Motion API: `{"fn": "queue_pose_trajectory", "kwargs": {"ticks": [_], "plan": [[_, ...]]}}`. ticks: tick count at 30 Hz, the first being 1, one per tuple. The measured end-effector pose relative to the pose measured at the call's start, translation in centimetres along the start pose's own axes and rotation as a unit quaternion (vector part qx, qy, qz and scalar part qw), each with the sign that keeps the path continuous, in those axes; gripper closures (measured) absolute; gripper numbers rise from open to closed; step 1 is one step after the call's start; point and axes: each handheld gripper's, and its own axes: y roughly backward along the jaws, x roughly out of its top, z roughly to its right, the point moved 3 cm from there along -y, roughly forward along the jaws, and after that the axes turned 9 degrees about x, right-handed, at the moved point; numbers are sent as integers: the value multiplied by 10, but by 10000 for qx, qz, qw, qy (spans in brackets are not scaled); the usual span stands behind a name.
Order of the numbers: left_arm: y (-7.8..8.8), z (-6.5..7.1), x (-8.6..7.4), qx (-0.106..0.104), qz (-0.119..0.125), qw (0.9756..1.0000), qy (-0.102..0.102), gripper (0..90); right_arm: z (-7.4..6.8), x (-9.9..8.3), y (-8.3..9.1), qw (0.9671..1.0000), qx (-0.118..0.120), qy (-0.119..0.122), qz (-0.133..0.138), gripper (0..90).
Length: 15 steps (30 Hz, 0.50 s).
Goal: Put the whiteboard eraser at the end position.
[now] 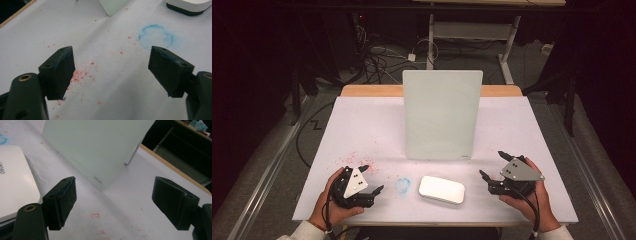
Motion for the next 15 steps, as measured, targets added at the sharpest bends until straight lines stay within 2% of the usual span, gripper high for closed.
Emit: {"fn": "queue_pose_trajectory", "kwargs": {"ticks": [4,6,11,13,15], "plan": [[-1,0,1,1,-17,10000,-16,205,3,-8,5,9999,-76,-39,82,205],[-1,0,1,20,-23,10000,-20,205,4,-13,7,9998,-76,-172,101,197],[0,-2,0,68,-15,10000,46,200,3,-26,7,9996,-142,-223,28,168],[0,-3,0,84,-16,10000,43,200,2,-30,8,9994,-75,-342,61,168],[0,-3,0,83,-16,10000,48,200,1,-33,8,9994,-39,-335,38,168]]}}
